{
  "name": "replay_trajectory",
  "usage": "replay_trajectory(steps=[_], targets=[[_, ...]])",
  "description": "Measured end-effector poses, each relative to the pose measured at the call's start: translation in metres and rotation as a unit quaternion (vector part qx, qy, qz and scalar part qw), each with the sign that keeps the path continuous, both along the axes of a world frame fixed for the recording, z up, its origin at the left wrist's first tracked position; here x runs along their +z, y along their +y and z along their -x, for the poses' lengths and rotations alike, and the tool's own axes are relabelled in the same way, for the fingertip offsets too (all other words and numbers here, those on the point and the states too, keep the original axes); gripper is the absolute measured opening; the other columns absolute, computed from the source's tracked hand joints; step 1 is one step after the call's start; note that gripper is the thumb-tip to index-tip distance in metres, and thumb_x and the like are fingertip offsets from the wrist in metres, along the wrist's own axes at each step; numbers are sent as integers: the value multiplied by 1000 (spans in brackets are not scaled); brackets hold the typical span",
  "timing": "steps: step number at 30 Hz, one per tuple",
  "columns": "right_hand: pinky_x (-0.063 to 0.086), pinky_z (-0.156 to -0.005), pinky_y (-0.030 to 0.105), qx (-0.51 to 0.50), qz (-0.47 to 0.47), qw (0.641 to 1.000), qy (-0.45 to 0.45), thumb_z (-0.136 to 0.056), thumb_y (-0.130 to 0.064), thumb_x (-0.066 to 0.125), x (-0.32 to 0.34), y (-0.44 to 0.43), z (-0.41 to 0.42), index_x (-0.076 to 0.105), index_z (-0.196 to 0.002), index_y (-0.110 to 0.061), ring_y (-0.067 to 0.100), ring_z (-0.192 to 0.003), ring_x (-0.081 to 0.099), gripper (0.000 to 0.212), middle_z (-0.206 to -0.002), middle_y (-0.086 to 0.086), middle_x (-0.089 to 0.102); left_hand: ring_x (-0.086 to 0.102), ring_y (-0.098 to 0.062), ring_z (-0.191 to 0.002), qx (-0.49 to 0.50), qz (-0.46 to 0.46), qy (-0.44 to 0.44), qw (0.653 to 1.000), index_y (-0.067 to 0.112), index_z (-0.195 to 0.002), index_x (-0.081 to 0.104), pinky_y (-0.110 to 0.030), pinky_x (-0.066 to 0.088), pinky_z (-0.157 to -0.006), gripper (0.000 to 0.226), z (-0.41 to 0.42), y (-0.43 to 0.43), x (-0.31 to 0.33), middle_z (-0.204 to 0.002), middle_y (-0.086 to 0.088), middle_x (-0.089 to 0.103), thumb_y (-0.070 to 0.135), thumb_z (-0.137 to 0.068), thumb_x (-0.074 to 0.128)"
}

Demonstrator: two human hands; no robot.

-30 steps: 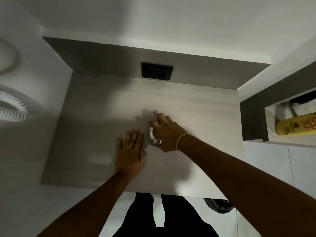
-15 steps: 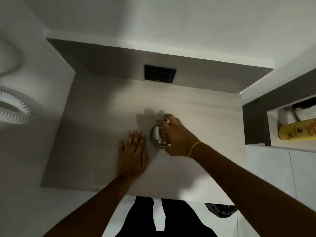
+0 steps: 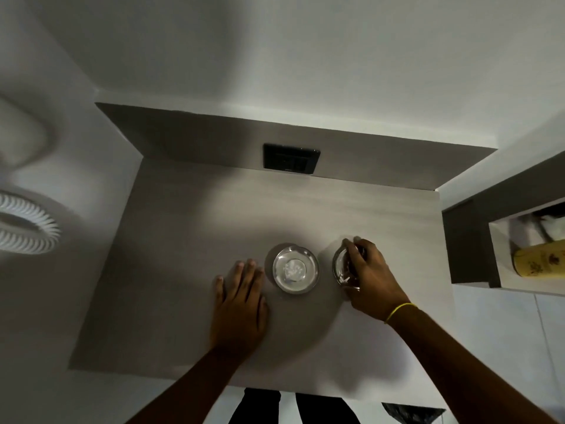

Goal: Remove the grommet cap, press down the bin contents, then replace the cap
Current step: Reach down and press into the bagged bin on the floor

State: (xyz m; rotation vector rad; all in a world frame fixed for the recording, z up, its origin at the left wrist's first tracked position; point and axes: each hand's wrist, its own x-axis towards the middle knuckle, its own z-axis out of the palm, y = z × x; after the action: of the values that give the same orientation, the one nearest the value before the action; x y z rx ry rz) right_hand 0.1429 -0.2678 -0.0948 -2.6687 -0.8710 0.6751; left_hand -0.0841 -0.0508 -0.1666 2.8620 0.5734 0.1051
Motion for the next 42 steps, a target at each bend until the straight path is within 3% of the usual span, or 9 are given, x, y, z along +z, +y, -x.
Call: replay_trajectory(steps=[5,8,14,19,24,27,31,35,42], targets=[[29,-121,56,20,23,998,-52,-72,-35,75,8,13,10,28,-162,-21,35,-154,28,103,-165,9,30,32,-33,-163,-3,8,-4,1000,11,-159,50,-67,27,-125,61,1,0,-1,-173,-10,39,33,-103,43],[47,-103,53,14,-51,994,-100,-82,-32,72,15,43,20,45,-153,-17,39,-129,54,78,-147,12,55,31,-34,-163,-7,12,0,1000,12,-160,49,-68,26,-124,62,1,-1,0,-173,-11,40,34,-103,44],[55,-86,43,79,-12,997,-4,-77,-13,76,16,101,11,55,-138,-18,39,-108,68,65,-129,11,63,37,-31,-160,-95,19,-20,995,15,-161,47,-68,23,-126,59,17,-4,-12,-170,-6,45,34,-105,43],[54,-86,37,-63,-106,992,39,-77,-4,63,28,69,-9,72,-113,-17,39,-104,70,39,-112,12,76,43,-25,-156,-230,32,-50,971,17,-159,47,-59,28,-123,59,37,-55,-6,-166,-1,50,32,-103,49],[61,-77,31,-260,-246,930,84,-68,-15,68,40,-60,1,75,-97,-24,15,-81,74,31,-89,-5,78,48,-28,-154,-418,18,16,908,18,-158,46,-58,30,-121,72,-6,-128,-4,-162,-3,55,34,-90,64],[65,-64,47,-373,-295,871,120,-76,-4,79,36,-157,23,75,-101,-24,25,-80,76,33,-90,0,75,37,-25,-161,-500,8,45,865,22,-161,45,-56,26,-124,71,-50,-175,6,-170,1,45,42,-94,59],[62,-50,35,-527,-322,781,87,-78,20,74,25,-283,69,73,-98,-24,23,-69,71,49,-92,20,74,32,-19,-162,-564,9,51,824,22,-160,46,-55,30,-129,60,-98,-225,13,-172,1,43,42,-104,47],[65,-52,43,-634,-307,710,19,-80,22,69,-6,-365,112,66,-104,-30,34,-71,65,57,-84,20,64,24,-19,-166,-595,-10,60,801,20,-162,45,-57,28,-129,61,-120,-243,8,-176,1,35,40,-105,49],[57,-70,47,-510,-31,852,-115,-90,-13,68,-111,-405,138,29,-156,-36,44,-76,66,80,-101,14,61,29,-23,-164,-610,-29,53,790,16,-161,47,-63,34,-124,61,-121,-249,0,-174,-2,39,35,-104,50]])
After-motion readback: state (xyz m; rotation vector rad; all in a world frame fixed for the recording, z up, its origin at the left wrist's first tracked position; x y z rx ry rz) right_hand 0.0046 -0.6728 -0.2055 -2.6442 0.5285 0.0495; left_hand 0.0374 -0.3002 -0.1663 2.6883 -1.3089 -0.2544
